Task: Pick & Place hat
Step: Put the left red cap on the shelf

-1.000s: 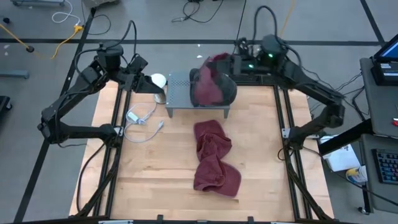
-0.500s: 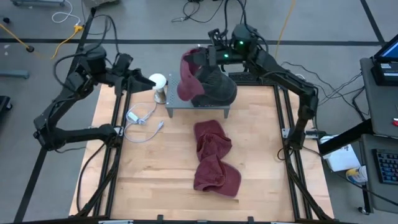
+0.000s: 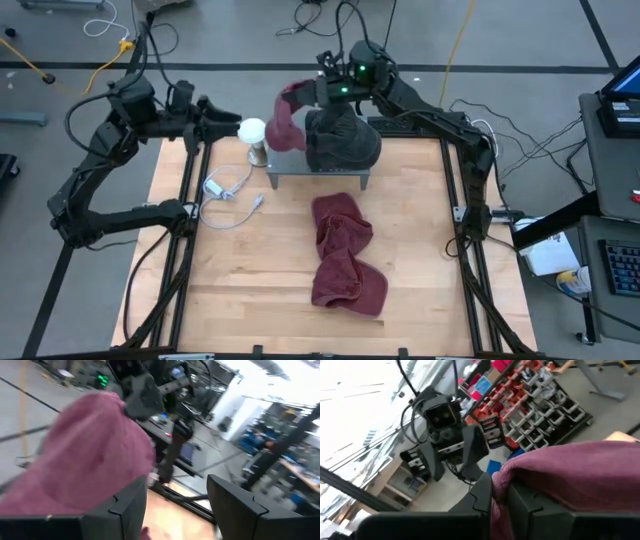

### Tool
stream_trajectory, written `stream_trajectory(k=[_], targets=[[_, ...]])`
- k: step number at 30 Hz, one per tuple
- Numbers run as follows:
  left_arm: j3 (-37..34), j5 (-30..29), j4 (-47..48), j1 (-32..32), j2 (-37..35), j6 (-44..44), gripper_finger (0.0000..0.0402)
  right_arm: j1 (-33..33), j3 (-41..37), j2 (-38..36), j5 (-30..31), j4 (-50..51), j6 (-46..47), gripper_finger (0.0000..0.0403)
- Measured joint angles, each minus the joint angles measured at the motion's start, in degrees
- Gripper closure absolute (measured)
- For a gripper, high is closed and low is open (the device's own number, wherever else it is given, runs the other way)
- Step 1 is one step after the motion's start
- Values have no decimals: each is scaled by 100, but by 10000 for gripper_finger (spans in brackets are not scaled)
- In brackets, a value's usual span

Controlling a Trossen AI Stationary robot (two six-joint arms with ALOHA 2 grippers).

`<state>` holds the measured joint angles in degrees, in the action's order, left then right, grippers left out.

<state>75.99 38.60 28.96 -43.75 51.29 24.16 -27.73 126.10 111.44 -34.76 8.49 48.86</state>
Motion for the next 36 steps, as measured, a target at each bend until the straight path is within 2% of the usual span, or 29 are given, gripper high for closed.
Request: stream_trajectory(k=[7,14,21,26,36], targets=[[0,-681,2,0,7,-258,190,-76,0,362,-294,-393,-141,382],[0,-889,2,0,7,-345,190,-146,-5,557,-312,-14,-522,382],[0,-1200,-1,0,7,-438,190,-236,-16,774,-594,173,-1025,382],[0,-1228,-1,0,7,-452,190,-336,-7,851,-896,237,-1099,382],[0,-1225,-3,0,7,-483,190,-492,-9,850,-854,1408,-1511,382]])
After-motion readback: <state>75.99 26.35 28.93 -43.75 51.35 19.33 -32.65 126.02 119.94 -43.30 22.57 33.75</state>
